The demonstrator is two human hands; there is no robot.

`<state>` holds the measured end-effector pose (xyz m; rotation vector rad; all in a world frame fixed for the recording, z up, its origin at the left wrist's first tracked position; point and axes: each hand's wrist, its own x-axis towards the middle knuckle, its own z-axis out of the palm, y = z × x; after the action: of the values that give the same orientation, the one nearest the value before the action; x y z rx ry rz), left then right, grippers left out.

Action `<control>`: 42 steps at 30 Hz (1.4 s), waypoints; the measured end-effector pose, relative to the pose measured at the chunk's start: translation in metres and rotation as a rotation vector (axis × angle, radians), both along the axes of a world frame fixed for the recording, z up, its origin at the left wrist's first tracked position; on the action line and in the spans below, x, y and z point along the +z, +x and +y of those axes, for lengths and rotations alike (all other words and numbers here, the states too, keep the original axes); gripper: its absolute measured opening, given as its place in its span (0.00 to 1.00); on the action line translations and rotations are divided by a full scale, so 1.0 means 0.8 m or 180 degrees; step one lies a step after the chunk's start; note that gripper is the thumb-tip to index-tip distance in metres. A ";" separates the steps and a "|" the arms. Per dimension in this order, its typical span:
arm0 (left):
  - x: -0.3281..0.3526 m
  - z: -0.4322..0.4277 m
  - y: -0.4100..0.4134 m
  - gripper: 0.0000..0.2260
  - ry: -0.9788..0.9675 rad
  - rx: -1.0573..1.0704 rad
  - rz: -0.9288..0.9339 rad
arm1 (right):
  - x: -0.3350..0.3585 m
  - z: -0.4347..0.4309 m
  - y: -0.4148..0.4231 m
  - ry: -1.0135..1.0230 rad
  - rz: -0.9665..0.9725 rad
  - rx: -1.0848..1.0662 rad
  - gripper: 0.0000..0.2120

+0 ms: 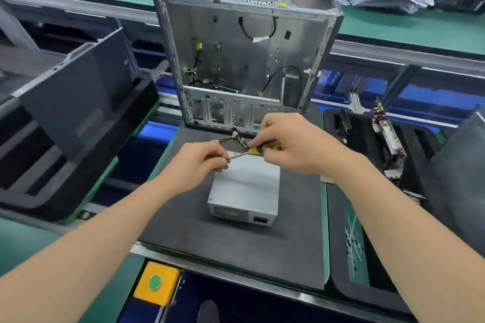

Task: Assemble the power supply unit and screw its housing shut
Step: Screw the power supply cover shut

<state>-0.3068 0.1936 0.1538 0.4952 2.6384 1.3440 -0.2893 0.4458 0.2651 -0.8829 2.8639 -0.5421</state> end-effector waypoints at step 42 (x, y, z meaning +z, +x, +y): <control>-0.088 -0.054 0.047 0.11 0.0244 -0.0055 -0.0100 | -0.023 -0.096 0.001 -0.0084 -0.0383 0.0436 0.06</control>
<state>-0.2689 0.1505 0.0833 0.5010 2.5599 1.4400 -0.2888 0.3691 0.2468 -1.0052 2.6713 -0.5974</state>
